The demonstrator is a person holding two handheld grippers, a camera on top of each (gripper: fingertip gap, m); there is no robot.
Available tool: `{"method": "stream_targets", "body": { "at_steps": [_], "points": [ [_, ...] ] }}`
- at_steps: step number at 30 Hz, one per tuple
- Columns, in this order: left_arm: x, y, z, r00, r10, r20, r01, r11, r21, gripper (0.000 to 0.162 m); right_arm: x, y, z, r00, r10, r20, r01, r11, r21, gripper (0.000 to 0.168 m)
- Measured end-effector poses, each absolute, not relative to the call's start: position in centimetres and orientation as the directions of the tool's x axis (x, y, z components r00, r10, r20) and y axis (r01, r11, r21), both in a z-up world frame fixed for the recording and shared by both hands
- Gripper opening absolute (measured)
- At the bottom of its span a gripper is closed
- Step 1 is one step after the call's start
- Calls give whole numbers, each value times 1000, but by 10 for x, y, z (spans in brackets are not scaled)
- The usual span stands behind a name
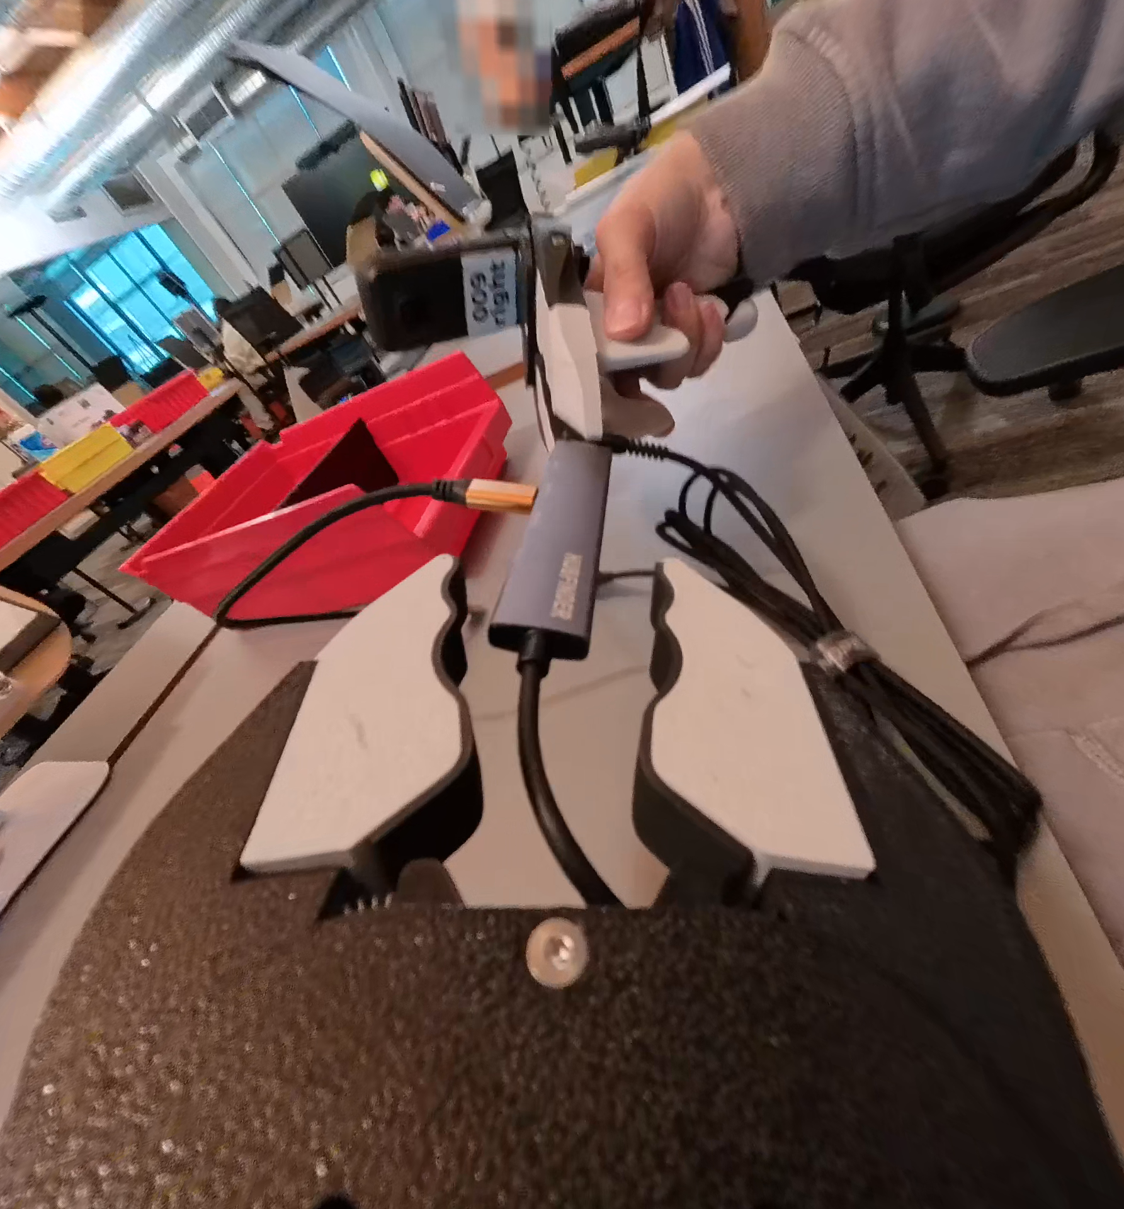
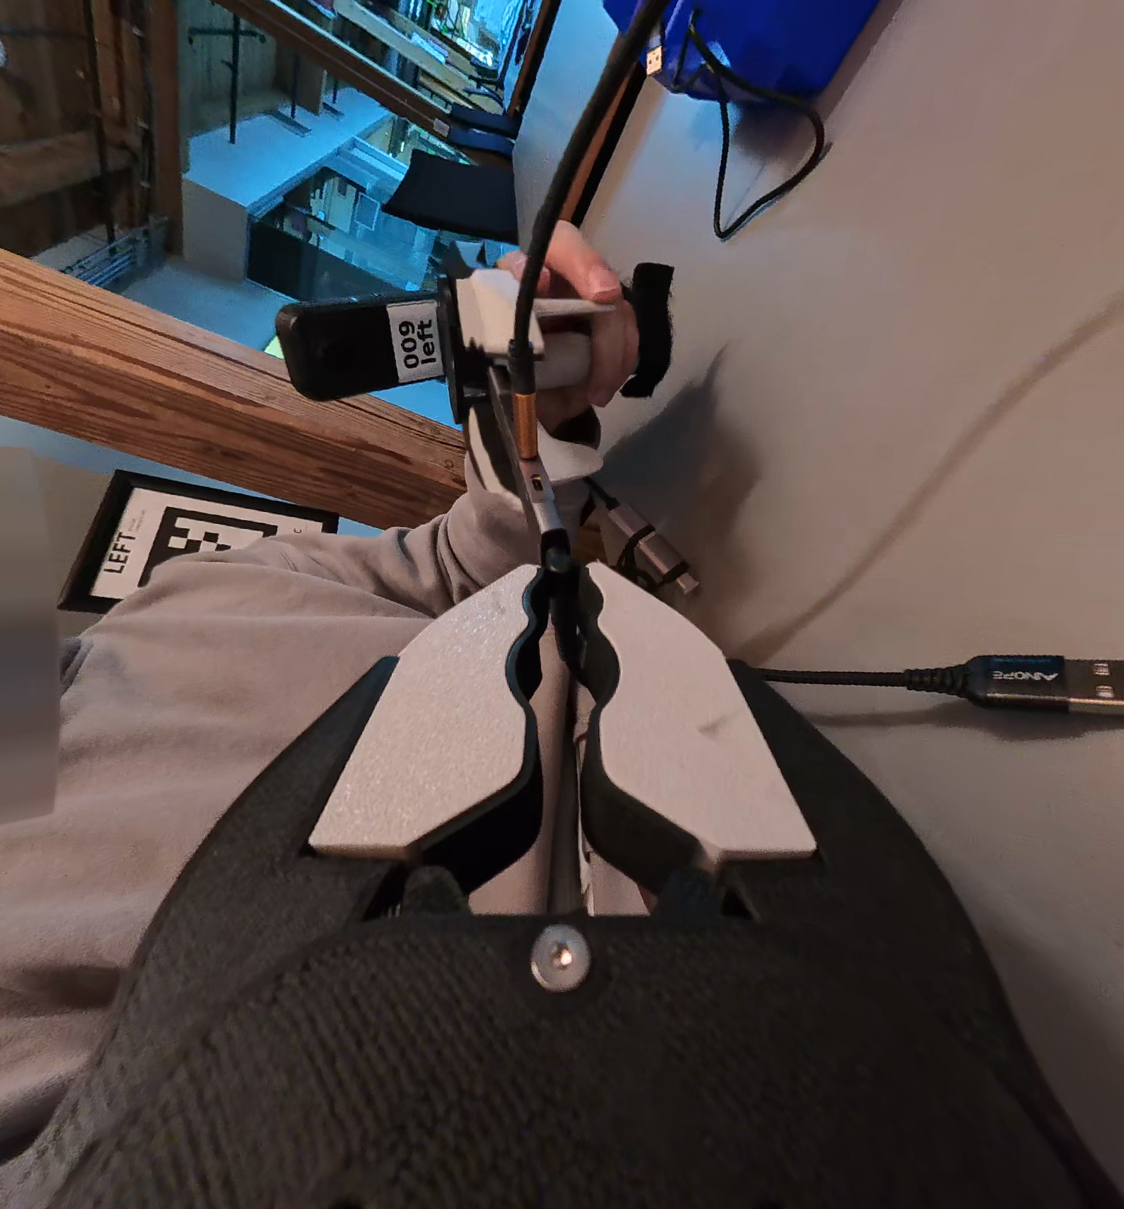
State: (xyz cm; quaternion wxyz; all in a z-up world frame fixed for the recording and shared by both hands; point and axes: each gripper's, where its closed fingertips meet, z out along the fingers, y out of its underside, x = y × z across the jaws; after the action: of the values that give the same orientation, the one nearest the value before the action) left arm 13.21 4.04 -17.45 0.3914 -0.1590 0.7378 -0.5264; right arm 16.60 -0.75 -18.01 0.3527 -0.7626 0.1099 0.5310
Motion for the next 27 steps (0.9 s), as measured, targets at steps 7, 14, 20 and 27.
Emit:
{"method": "stream_targets", "body": {
  "at_steps": [7,14,20,27],
  "points": [
    [126,43,-173,-643,-635,-428,176,421,-890,52,168,-6,-180,382,206,-901,-549,-734,-401,8],
    [125,53,-169,-598,-643,-477,177,475,-862,53,168,-6,-180,415,211,-885,-523,-740,-422,8],
    [128,44,-183,-638,-611,-469,162,489,-857,34,158,-2,-177,396,240,-886,-509,-746,-429,8],
    [134,38,-188,-624,-644,-443,187,428,-884,23,161,1,-172,350,261,-900,-555,-716,-424,8]
  ]
}}
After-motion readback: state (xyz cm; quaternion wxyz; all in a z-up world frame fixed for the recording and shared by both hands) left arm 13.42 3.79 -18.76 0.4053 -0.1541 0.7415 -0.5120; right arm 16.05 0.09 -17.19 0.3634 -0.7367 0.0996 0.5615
